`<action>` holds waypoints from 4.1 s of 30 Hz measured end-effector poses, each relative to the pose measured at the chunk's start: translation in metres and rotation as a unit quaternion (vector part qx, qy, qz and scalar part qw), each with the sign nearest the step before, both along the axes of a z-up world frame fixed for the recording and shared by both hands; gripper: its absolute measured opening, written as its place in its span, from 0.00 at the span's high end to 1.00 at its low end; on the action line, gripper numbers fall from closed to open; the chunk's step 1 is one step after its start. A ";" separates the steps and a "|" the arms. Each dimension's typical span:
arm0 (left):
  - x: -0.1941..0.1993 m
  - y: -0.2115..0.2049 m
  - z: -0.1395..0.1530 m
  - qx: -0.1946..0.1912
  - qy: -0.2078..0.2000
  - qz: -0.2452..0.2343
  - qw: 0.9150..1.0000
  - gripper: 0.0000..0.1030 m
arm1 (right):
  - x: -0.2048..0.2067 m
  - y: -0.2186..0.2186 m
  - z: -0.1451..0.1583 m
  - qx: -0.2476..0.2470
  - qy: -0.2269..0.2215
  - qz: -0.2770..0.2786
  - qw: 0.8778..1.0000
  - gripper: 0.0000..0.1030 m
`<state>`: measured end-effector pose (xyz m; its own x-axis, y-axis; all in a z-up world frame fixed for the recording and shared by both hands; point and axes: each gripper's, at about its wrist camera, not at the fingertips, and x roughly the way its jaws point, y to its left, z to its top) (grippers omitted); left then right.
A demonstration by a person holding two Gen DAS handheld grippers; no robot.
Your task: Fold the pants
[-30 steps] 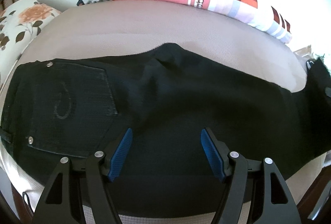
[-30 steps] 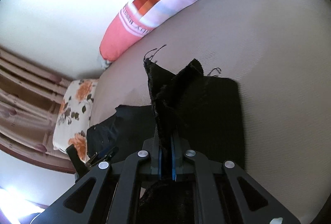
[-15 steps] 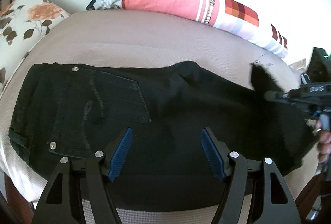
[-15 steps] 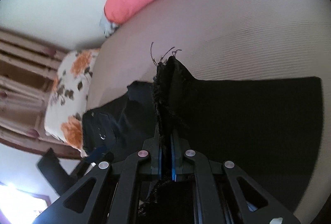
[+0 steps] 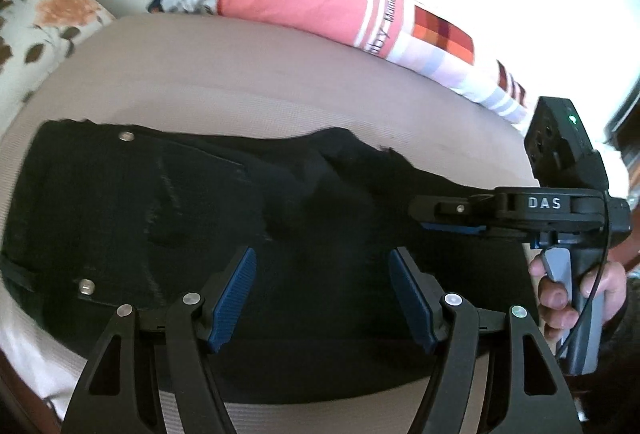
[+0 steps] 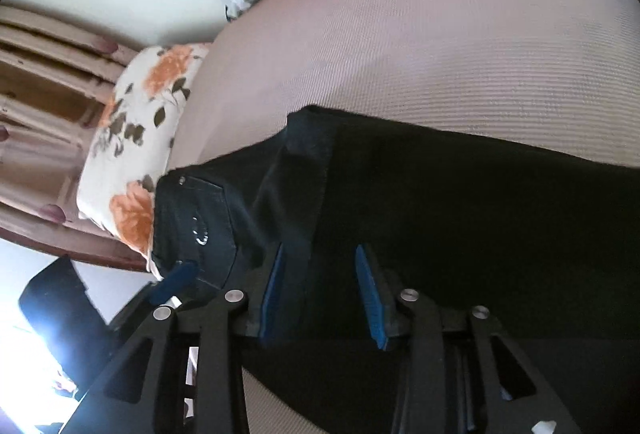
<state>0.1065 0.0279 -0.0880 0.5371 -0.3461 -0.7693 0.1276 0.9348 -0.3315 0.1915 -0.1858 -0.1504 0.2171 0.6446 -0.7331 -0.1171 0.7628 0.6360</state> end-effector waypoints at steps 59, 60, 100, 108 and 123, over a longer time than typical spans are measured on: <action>0.073 -0.040 -0.055 -0.064 0.119 -0.107 0.985 0.96 | -0.059 -0.095 -0.001 -0.188 -0.082 -0.141 0.968 0.58; 0.071 -0.038 -0.055 -0.061 0.115 -0.106 0.986 0.95 | -0.056 -0.095 0.000 -0.201 -0.090 -0.139 0.966 0.58; 0.022 0.071 0.031 0.174 -0.012 0.021 0.985 0.37 | -0.080 0.046 -0.004 -0.188 -0.061 0.038 0.980 0.54; 0.049 0.190 0.028 0.122 0.043 0.078 0.989 0.36 | -0.058 0.070 -0.003 -0.158 -0.044 0.050 0.985 0.49; 0.083 0.288 -0.049 -0.105 0.131 0.023 0.986 0.36 | -0.014 0.085 0.015 -0.104 -0.008 0.007 0.995 0.46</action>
<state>0.1898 0.3163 -0.1373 0.3492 -0.4914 -0.7978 -0.0290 0.8454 -0.5334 0.1771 -0.1006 -0.1359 0.2219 0.4831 -0.8470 -0.1369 0.8755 0.4634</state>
